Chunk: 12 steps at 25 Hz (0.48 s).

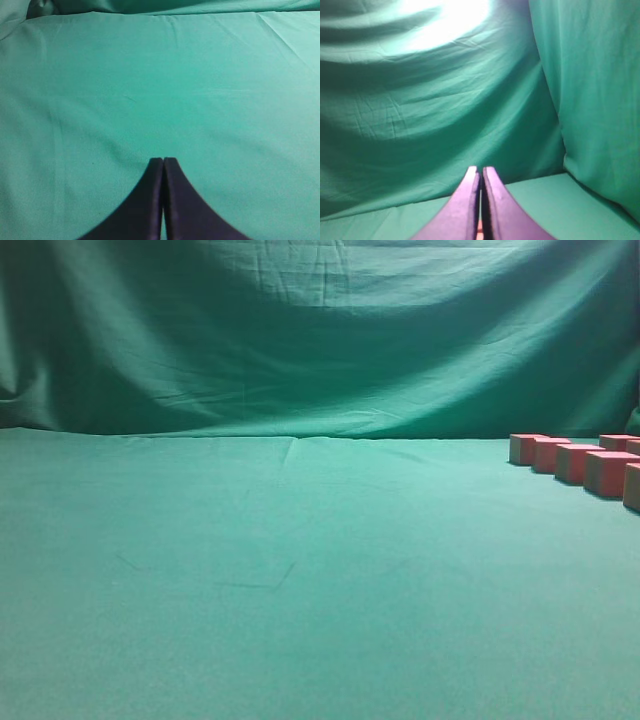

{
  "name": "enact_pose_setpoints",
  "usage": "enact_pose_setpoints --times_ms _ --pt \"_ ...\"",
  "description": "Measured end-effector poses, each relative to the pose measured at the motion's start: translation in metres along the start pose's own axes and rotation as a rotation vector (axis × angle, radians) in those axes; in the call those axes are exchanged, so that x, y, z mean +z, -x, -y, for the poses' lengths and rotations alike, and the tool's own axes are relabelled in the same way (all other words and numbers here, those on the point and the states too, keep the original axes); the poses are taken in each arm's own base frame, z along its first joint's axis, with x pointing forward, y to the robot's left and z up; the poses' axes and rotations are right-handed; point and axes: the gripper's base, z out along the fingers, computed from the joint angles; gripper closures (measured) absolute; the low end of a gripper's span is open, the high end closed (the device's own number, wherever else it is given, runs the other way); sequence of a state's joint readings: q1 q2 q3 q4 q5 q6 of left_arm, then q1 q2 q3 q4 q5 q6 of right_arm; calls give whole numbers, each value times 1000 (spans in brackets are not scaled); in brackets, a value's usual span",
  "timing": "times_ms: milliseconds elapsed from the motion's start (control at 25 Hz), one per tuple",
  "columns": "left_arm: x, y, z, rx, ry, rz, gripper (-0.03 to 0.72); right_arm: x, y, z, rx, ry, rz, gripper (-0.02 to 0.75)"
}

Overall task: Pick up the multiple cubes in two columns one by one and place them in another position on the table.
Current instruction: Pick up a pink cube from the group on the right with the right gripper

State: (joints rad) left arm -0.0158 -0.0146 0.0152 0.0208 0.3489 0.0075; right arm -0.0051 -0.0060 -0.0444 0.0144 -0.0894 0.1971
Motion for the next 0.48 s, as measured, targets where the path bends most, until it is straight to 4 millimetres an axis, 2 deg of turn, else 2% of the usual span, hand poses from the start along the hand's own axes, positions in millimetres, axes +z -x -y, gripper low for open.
enact_pose_setpoints --times_ms 120,240,480 --pt "0 0 0 0 0 0 688 8 22 -5 16 -10 -51 738" --pt "0 0 0 0 0 0 688 21 33 -7 46 -25 -114 738" --pt "0 0 0 0 0 0 688 41 40 -9 -3 -43 -209 738"
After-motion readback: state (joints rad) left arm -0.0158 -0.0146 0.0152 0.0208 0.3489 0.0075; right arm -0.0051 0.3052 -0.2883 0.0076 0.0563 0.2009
